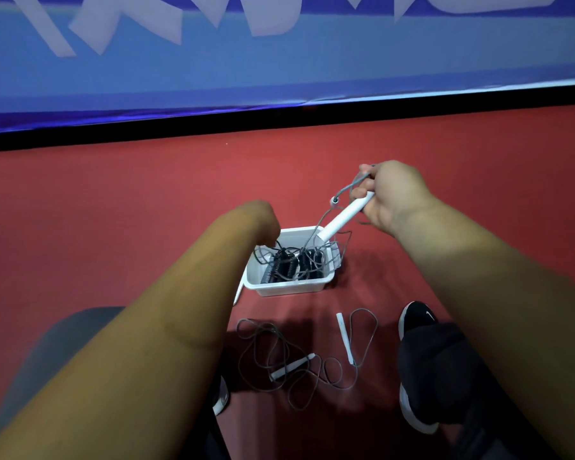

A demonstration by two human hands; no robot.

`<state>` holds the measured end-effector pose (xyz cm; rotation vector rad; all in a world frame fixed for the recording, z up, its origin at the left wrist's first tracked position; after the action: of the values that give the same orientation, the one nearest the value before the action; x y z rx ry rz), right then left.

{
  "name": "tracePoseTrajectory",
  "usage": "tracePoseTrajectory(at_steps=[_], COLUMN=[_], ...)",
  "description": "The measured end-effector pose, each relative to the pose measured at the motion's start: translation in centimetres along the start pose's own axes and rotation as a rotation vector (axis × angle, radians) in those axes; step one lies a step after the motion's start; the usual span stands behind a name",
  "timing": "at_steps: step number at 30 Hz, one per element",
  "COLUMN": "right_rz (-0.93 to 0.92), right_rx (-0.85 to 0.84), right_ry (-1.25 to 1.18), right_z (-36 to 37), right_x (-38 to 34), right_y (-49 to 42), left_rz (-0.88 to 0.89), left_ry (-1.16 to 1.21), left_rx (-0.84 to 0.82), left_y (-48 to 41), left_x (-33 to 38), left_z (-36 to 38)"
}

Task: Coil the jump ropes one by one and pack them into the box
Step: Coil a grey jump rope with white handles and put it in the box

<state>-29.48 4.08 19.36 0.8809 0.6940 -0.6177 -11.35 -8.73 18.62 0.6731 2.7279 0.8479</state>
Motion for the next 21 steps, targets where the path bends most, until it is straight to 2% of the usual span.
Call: tracePoseTrajectory(at_steps=[1,4,6,15,21], right_rz=[0.034,0.06,0.047,-0.02,-0.019], right_rx=[-0.025,-0.131,-0.176,-0.224,-0.272], right_ry=[-0.008,0.079,0.135,0.156,0.291], right_z=[0.4,1.5,1.9,2.1,2.6], right_x=[0.2,0.9,1.0,0.1,0.4], right_y=[0.3,0.9,0.9,0.9,0.9], left_rz=[0.047,0.356,0.477,0.595,0.561], left_ry=[0.132,0.61,0.782,0.898,0.873], left_rx=[-0.025,-0.172,-0.232,-0.439,-0.345], left_y=[0.0,1.6,2.2,4.1,3.8], left_x=[0.5,3.9,5.3,7.1,6.5], left_z=[0.1,-0.3,-0.9,-0.8,-1.0])
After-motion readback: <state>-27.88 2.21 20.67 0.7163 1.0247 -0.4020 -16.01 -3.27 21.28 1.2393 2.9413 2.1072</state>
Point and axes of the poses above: each hand's wrist, its own y-axis away from the middle knuckle, its own z-axis out of the palm, x = y × z, the point moved 9 cm from there along -y, towards the middle knuckle, and after that the axes turned 9 degrees about -z, right-handed, at the moved point
